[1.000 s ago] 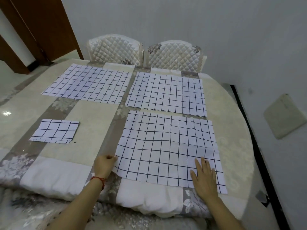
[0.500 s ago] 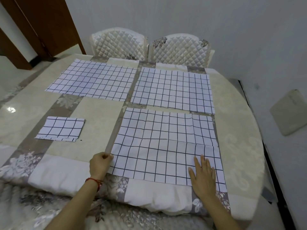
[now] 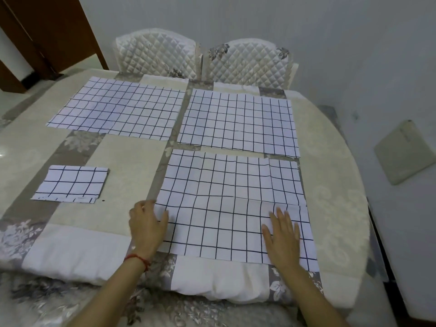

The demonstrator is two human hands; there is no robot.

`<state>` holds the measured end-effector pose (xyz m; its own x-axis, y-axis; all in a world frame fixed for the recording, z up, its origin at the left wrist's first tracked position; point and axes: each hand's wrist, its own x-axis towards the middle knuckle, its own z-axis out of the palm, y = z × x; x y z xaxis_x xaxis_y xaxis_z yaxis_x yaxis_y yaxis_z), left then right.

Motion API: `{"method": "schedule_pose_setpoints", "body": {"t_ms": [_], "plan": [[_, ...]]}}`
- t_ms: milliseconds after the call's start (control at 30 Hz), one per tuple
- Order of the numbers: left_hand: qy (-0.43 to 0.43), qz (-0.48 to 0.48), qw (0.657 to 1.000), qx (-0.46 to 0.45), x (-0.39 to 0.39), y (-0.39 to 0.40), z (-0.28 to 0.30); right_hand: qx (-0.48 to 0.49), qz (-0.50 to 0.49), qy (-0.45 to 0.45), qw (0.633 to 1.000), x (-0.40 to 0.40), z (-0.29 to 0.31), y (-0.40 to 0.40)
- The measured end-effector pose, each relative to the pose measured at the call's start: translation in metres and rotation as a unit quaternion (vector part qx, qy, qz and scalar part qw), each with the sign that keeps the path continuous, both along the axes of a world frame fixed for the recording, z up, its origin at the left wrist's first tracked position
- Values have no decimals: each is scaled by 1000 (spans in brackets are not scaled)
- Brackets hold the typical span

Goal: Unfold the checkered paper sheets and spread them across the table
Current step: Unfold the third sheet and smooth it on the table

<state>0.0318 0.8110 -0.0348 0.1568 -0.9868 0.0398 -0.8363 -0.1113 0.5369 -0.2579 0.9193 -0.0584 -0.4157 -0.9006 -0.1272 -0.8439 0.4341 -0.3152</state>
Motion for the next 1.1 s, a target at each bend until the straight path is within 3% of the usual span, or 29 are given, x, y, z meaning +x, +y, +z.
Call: {"method": "schedule_pose_setpoints", "body": {"t_ms": [133,233,333,400,533,667,767,867,1000,1100], "plan": [[-30,-175,983,-56,-55,-17,-3,-28,41,0,999,12,7,-44],[-55,-260,963,-35,-101,-28,-7,-30,75,1,997,22,7,-75],[-88,-310,945,50,-130,-38,-20,-14,101,19,995,24,-4,-92],[-111,-311,939,90,-131,-42,-36,8,98,22,995,17,-15,-93],[-157,-281,944,72,-118,-42,-56,13,77,30,996,-5,-30,-83],[-151,-260,949,96,-117,-40,-53,6,19,24,1000,-25,-30,-76],[-152,-257,953,56,-128,-43,-51,6,-29,24,999,-21,-19,-88],[-179,-301,936,41,-153,-40,-43,-37,24,32,999,-3,-8,-121],[-158,-302,938,64,-165,-33,-54,-8,167,9,986,4,-15,-154],[-166,-295,939,65,-164,-34,-59,6,138,42,990,-33,-30,-156]]}}
